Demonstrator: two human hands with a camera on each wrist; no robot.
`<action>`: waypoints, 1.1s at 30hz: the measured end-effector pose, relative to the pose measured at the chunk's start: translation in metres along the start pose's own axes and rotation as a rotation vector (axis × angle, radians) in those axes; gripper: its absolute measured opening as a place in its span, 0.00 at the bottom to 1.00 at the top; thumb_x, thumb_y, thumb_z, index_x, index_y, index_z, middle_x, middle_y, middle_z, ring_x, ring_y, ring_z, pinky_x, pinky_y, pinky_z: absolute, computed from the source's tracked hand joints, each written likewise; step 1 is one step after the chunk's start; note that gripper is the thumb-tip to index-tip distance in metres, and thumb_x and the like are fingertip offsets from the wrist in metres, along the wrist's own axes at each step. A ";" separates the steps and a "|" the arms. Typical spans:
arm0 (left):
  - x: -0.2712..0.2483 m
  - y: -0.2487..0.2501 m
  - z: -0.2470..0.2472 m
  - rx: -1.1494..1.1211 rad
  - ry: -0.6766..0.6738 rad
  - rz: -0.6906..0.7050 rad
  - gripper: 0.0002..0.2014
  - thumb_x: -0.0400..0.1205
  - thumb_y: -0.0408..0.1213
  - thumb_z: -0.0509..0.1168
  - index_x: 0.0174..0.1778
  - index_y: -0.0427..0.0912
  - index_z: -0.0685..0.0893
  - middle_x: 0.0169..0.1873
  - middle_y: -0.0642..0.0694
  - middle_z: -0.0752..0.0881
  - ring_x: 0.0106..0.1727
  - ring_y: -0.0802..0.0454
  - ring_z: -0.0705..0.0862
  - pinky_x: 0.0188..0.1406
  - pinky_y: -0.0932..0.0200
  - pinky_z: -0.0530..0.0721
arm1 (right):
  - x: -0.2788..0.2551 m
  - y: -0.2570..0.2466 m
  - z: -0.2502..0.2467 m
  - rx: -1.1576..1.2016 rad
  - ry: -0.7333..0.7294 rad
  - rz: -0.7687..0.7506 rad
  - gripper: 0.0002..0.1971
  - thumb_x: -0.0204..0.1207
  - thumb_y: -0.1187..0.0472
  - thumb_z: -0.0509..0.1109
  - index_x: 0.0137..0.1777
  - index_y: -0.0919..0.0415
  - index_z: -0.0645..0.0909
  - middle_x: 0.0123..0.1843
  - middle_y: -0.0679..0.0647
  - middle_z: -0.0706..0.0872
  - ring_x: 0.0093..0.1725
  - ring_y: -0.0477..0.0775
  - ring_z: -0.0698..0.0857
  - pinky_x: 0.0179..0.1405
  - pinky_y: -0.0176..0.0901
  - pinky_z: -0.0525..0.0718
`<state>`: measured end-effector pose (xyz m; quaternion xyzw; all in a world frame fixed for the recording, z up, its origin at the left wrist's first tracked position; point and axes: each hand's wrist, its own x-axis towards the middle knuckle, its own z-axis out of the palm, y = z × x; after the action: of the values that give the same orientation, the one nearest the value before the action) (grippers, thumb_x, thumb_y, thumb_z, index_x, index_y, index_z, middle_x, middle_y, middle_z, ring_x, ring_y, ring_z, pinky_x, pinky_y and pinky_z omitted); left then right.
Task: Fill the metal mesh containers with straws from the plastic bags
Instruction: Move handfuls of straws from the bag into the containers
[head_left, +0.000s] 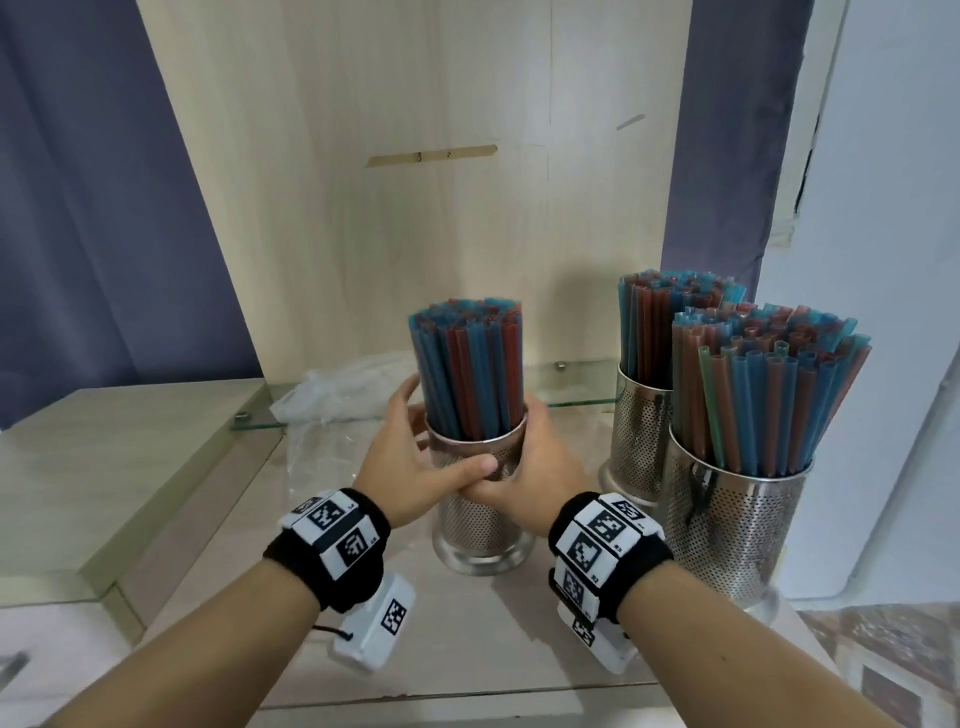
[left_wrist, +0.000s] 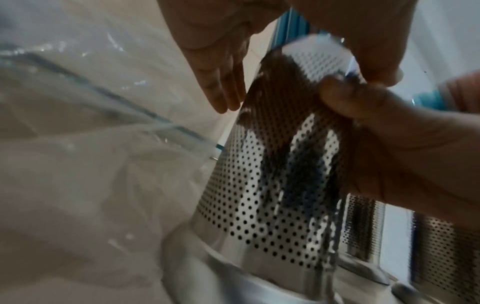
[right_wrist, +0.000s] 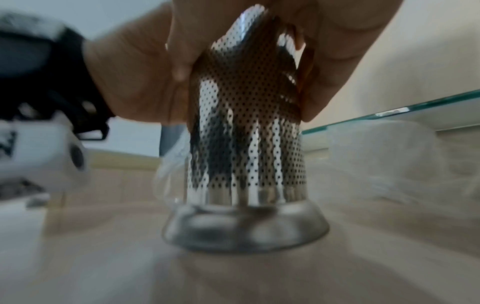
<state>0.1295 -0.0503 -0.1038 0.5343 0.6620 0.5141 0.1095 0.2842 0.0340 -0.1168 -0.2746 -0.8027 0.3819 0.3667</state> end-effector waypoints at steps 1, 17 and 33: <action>-0.002 -0.003 -0.002 0.012 0.029 0.003 0.62 0.50 0.68 0.81 0.78 0.50 0.62 0.63 0.57 0.82 0.63 0.61 0.82 0.66 0.51 0.82 | -0.001 -0.002 0.002 0.019 -0.069 -0.010 0.51 0.53 0.44 0.88 0.73 0.33 0.59 0.62 0.35 0.83 0.61 0.36 0.83 0.63 0.42 0.84; -0.015 -0.011 -0.020 0.064 0.138 -0.078 0.50 0.57 0.50 0.86 0.72 0.46 0.68 0.53 0.63 0.81 0.52 0.63 0.81 0.43 0.79 0.72 | 0.028 0.019 -0.006 -0.697 -0.343 0.360 0.32 0.77 0.66 0.70 0.80 0.50 0.68 0.61 0.54 0.84 0.61 0.55 0.84 0.60 0.44 0.83; -0.018 -0.019 -0.043 -0.044 0.134 -0.108 0.53 0.56 0.48 0.87 0.73 0.45 0.65 0.58 0.55 0.81 0.57 0.57 0.82 0.55 0.62 0.78 | 0.016 -0.035 -0.007 -1.014 -0.515 0.343 0.67 0.50 0.27 0.81 0.85 0.35 0.44 0.89 0.54 0.45 0.85 0.63 0.58 0.79 0.65 0.67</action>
<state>0.0953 -0.0873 -0.1067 0.4598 0.6843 0.5563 0.1044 0.2755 0.0290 -0.0793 -0.4395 -0.8924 0.0588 -0.0839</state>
